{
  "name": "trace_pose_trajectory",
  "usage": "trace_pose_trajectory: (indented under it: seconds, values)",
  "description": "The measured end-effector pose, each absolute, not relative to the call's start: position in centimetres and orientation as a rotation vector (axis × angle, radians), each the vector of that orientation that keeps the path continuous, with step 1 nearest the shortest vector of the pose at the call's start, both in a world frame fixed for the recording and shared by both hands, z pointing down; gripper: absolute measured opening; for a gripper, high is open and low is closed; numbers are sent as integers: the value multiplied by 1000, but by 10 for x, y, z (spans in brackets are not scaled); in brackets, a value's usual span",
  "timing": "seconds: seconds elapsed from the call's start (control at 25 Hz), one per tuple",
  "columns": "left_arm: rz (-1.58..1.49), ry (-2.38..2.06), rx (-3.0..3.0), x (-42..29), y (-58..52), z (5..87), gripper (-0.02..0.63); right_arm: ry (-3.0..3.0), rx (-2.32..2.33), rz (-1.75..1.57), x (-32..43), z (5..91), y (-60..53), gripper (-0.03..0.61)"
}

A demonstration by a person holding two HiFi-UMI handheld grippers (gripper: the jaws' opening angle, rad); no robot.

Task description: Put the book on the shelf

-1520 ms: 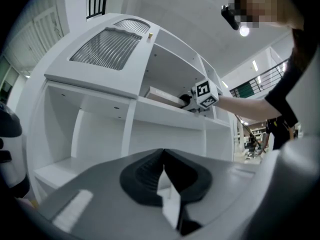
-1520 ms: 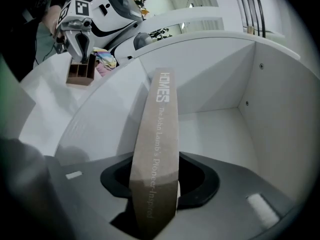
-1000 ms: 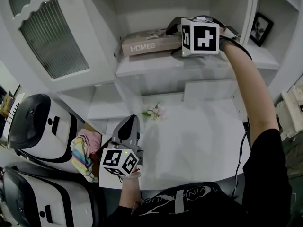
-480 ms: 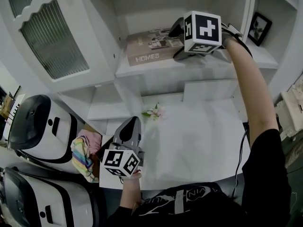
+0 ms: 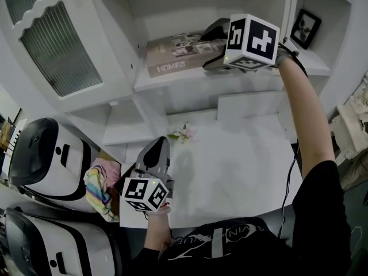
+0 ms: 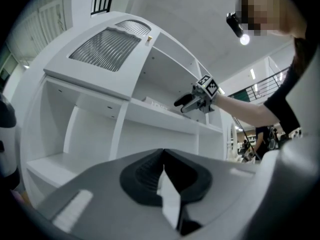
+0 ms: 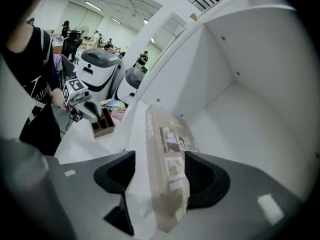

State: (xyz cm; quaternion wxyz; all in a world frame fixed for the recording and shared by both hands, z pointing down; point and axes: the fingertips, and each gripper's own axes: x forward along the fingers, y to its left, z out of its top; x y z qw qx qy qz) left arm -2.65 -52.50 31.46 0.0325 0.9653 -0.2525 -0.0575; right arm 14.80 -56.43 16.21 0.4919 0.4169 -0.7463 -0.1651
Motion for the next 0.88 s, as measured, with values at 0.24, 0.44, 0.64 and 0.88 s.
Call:
trace_pose_trajectory:
  seconds: [0.24,0.44,0.64,0.88]
  values:
    - [-175,-754,2993,-25,-516,310,0,-1857,1152,-487,139,153,-546,159]
    - [-148,-775,2992,-29,-515,315,0,-1960,1291,-501,124,161,-524,16]
    - [-124,-798,2990,-33,-515,319,0,-2045,1376,-516,113,177,-502,5]
    - [-95,-846,2991,-40,-518,324,0,-2122,1590,-481,125,191,-478,5]
